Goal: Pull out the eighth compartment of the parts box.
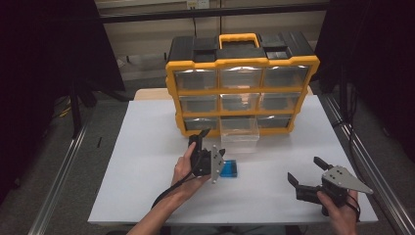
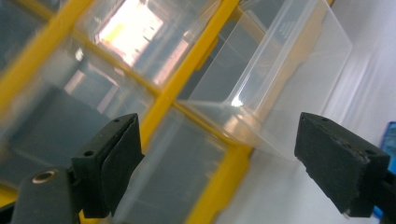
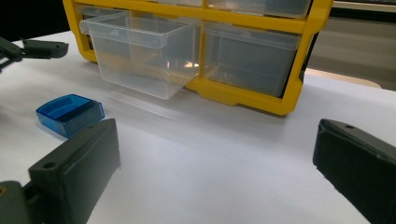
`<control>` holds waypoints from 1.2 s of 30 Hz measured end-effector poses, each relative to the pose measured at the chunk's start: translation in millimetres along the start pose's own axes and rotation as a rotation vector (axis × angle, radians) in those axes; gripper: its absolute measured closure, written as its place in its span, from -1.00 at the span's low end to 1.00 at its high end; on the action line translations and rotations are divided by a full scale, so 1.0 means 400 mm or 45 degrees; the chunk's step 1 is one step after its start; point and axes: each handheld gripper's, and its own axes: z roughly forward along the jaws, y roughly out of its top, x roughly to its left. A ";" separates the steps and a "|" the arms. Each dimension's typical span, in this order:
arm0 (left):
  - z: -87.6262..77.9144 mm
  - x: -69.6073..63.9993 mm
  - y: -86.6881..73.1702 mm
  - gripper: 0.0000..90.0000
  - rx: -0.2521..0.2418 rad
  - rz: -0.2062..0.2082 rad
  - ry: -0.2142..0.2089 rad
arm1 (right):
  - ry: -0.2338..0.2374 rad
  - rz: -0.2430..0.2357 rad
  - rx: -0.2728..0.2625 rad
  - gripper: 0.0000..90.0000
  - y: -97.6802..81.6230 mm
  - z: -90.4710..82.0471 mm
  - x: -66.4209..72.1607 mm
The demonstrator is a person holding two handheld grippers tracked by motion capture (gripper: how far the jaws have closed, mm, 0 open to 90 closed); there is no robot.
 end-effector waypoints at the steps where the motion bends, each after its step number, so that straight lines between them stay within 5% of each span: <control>1: -0.001 0.010 -0.005 -0.65 -0.008 -0.063 -0.018 | -0.009 0.000 -0.002 -0.99 0.000 0.000 0.000; 6: -0.015 0.048 -0.025 -0.73 -0.031 -0.330 -0.097 | -0.018 0.006 -0.004 -0.99 -0.001 0.003 0.001; 10: -0.034 0.070 -0.051 -0.71 -0.050 -0.502 -0.053 | -0.012 0.005 -0.001 -0.99 0.000 0.003 0.005; 15: -0.047 0.091 -0.088 -0.75 -0.065 -0.774 -0.090 | -0.018 0.001 -0.007 -0.99 -0.001 0.000 0.004; 17: -0.058 0.094 -0.100 -0.80 -0.057 -0.757 -0.086 | -0.021 0.010 -0.013 -0.99 -0.001 0.000 0.004; 21: -0.078 0.096 -0.126 -0.84 -0.036 -0.841 -0.118 | -0.025 0.023 -0.012 -0.99 -0.003 0.000 0.000; 26: -0.108 0.113 -0.143 -0.87 -0.045 -0.821 -0.124 | -0.036 0.023 -0.012 -0.99 -0.002 -0.002 0.000; 30: -0.140 0.129 -0.171 -0.89 -0.058 -0.928 -0.193 | -0.038 0.022 -0.011 -0.99 0.000 -0.001 -0.003; 36: -0.198 0.148 -0.202 -0.91 -0.080 -0.931 -0.208 | -0.032 0.030 -0.006 -0.99 0.000 0.010 -0.003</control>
